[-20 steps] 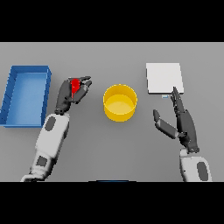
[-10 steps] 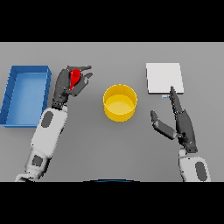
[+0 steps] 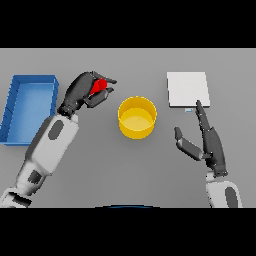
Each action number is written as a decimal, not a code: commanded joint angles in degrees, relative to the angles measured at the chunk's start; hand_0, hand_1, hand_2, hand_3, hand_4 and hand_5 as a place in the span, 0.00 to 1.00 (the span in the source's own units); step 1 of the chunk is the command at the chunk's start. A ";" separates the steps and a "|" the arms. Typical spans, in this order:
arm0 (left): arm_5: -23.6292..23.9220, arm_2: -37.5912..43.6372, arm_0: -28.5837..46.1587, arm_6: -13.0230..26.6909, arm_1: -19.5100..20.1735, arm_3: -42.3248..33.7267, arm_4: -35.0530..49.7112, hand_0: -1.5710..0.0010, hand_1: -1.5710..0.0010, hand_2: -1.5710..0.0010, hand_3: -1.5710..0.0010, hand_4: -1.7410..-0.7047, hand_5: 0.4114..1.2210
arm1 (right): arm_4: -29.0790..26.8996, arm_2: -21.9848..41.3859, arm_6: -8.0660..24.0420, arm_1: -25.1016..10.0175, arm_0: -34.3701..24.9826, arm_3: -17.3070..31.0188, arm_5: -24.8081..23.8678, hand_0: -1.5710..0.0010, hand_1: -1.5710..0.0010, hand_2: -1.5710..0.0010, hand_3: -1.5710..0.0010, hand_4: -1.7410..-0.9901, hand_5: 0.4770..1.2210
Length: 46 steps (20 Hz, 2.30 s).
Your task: Pick up the red beaker and tilt it to pour out 1 green nut into yellow bowl. Pick up the yellow bowl and place it on the metallic measuring scale.
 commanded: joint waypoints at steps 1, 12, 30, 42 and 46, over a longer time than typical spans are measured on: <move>-0.35 -1.79 -1.07 0.36 0.73 0.42 -1.99 0.00 0.00 0.00 0.00 0.01 0.87 | 0.24 0.51 -0.29 0.09 0.19 -0.06 0.32 1.00 1.00 1.00 1.00 0.65 0.32; -7.55 -23.02 -18.04 -1.99 6.14 12.79 -23.92 0.00 0.00 0.00 0.00 0.09 0.98 | -0.61 0.14 -0.61 0.86 0.01 0.44 0.23 1.00 1.00 1.00 1.00 0.64 0.31; -18.03 -49.99 -36.08 -7.77 3.57 22.60 -39.52 0.00 0.00 0.00 0.00 0.01 1.00 | 1.19 0.27 -0.58 2.23 -0.11 0.51 -2.39 1.00 1.00 1.00 1.00 0.76 0.20; -16.84 -62.41 -43.39 -9.40 -0.37 26.38 -45.46 0.00 0.00 0.00 0.00 0.02 1.00 | 3.41 1.38 -0.49 2.28 0.77 -0.25 -3.12 1.00 1.00 1.00 1.00 0.79 0.21; -16.27 -62.80 -48.87 -12.40 0.51 28.92 -44.39 0.00 0.00 0.00 0.00 0.02 1.00 | 1.05 -0.16 -1.48 1.92 -0.07 0.43 -2.62 1.00 1.00 1.00 1.00 0.78 0.22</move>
